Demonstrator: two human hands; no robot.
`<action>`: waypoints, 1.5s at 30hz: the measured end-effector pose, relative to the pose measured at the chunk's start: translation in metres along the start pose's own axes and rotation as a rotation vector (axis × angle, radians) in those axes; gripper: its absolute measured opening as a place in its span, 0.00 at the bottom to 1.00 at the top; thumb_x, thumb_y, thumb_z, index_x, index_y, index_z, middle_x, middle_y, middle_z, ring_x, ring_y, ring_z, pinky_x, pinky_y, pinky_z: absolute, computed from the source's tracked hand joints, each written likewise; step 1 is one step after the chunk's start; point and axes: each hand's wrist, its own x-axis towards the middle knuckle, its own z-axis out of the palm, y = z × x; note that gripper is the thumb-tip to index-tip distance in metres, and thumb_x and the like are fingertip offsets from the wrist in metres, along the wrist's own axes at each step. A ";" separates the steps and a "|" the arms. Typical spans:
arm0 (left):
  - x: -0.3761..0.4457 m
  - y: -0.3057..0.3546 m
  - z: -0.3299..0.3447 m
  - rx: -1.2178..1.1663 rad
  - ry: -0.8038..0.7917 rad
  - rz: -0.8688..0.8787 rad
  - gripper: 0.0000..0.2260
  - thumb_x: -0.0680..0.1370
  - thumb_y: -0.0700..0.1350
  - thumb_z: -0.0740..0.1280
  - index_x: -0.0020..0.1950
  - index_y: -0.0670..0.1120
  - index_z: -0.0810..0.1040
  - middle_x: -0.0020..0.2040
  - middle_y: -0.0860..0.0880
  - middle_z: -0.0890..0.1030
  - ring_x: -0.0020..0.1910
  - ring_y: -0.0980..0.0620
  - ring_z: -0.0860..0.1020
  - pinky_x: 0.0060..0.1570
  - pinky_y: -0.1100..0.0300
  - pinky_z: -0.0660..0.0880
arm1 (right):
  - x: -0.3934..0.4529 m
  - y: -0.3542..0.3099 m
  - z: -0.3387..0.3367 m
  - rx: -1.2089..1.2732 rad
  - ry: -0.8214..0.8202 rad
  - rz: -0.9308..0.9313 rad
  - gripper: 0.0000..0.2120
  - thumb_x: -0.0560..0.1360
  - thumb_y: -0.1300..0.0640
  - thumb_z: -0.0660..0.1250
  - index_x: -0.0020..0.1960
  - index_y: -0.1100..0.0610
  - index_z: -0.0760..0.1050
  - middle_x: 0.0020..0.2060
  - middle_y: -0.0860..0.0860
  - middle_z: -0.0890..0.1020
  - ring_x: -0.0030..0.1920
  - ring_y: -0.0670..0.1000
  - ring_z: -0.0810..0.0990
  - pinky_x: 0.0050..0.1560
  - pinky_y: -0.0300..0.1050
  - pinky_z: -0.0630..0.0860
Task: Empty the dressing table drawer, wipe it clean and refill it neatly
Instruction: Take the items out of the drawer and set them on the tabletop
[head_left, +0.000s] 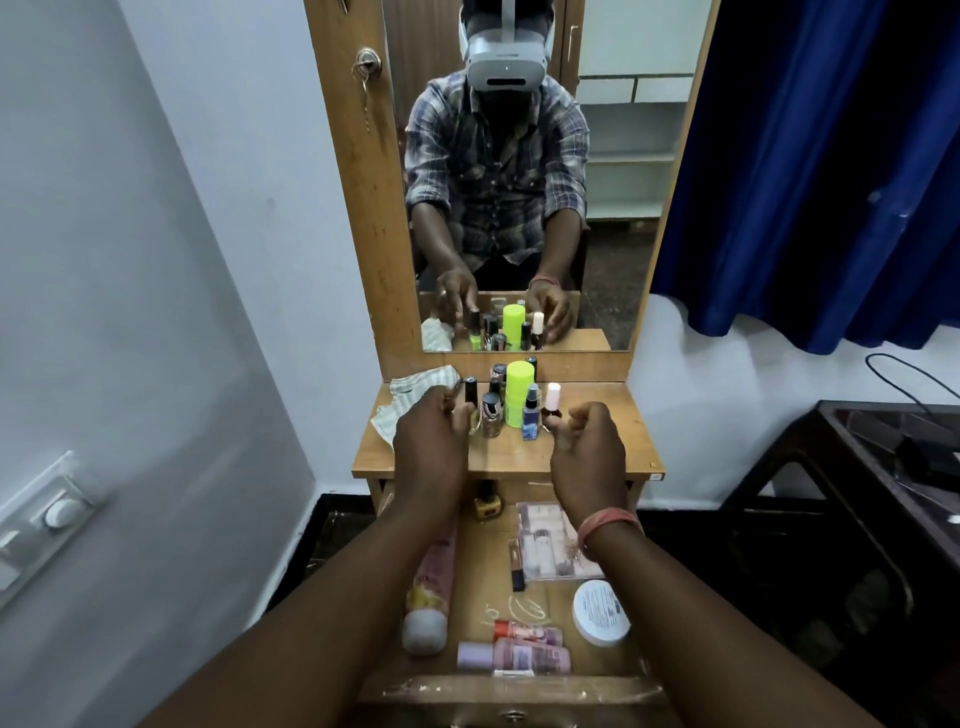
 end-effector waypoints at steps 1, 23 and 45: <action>-0.007 -0.002 -0.005 -0.004 0.041 0.020 0.09 0.83 0.45 0.68 0.62 0.48 0.81 0.54 0.49 0.86 0.53 0.49 0.83 0.48 0.59 0.73 | -0.009 -0.001 -0.003 -0.002 0.030 -0.021 0.05 0.80 0.58 0.65 0.55 0.54 0.70 0.49 0.50 0.77 0.48 0.48 0.77 0.38 0.28 0.66; -0.049 -0.052 0.048 0.377 -0.391 -0.217 0.10 0.81 0.46 0.63 0.56 0.48 0.83 0.55 0.45 0.85 0.56 0.42 0.83 0.56 0.51 0.79 | -0.077 0.039 0.059 -0.761 -0.686 -0.150 0.19 0.80 0.63 0.57 0.70 0.63 0.67 0.62 0.60 0.75 0.61 0.58 0.78 0.62 0.45 0.72; -0.038 -0.022 -0.032 -0.054 -0.234 -0.053 0.13 0.75 0.52 0.76 0.55 0.56 0.76 0.44 0.54 0.83 0.44 0.52 0.82 0.45 0.52 0.80 | -0.060 -0.026 0.006 -0.113 -0.627 0.216 0.07 0.74 0.63 0.67 0.38 0.58 0.80 0.37 0.58 0.85 0.36 0.55 0.84 0.43 0.52 0.84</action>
